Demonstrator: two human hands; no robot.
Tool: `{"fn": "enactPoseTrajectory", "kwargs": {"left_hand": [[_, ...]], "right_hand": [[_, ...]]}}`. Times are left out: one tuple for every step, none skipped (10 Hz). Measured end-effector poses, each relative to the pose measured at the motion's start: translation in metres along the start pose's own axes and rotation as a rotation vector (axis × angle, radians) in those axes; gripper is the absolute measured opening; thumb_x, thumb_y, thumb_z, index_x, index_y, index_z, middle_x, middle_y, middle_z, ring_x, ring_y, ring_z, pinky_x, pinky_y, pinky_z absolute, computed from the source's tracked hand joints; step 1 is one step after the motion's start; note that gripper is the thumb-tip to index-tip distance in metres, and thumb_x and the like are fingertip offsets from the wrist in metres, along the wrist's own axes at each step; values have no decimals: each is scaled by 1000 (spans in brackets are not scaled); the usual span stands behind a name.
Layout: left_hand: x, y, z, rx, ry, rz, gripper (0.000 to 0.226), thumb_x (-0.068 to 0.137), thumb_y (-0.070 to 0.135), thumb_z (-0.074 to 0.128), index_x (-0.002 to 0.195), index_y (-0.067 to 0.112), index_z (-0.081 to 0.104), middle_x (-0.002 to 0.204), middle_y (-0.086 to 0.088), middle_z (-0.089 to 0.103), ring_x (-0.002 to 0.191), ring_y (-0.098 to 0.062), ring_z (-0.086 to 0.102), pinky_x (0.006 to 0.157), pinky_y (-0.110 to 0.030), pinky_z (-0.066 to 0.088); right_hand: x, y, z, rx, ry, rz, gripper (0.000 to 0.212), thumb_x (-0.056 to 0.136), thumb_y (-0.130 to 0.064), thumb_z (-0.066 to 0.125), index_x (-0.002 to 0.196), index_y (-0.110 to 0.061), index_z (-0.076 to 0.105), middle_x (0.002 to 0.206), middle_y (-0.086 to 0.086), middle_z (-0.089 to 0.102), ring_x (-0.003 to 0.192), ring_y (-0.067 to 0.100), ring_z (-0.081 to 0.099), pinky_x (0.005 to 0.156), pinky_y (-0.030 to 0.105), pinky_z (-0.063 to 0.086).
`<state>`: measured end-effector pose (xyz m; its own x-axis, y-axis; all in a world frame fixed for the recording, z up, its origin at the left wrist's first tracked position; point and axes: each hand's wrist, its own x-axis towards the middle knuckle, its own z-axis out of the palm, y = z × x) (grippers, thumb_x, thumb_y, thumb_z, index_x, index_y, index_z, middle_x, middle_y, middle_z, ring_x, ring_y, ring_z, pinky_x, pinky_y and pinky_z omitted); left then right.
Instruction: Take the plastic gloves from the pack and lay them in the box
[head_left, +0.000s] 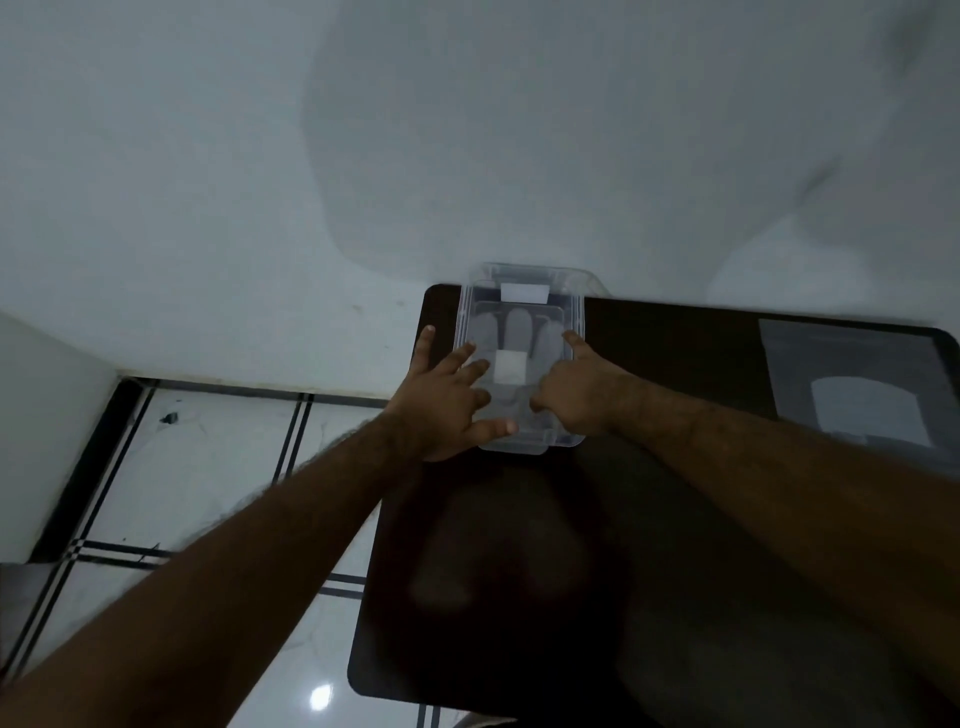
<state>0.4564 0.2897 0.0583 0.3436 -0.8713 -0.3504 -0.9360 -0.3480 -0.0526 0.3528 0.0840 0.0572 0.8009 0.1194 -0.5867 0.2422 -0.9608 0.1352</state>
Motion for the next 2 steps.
{"fn": "enactPoseTrajectory", "kwargs": {"left_hand": [[-12, 9, -14, -76, 94, -46, 107, 87, 88, -8, 145, 32, 62, 174, -5, 30, 165, -26, 7, 123, -69, -16], [-25, 26, -25, -168, 199, -145, 102, 92, 84, -6, 151, 29, 56, 173, -2, 34, 164, -23, 12, 125, -65, -16]], "right_hand": [[-18, 0, -3, -17, 151, 4, 52, 100, -36, 63, 151, -34, 51, 149, 0, 61, 147, 26, 47, 127, 68, 2], [-44, -2, -2, 5, 267, 63, 49, 104, -38, 57, 152, -31, 52, 155, 1, 57, 151, 24, 44, 128, 62, 2]]}}
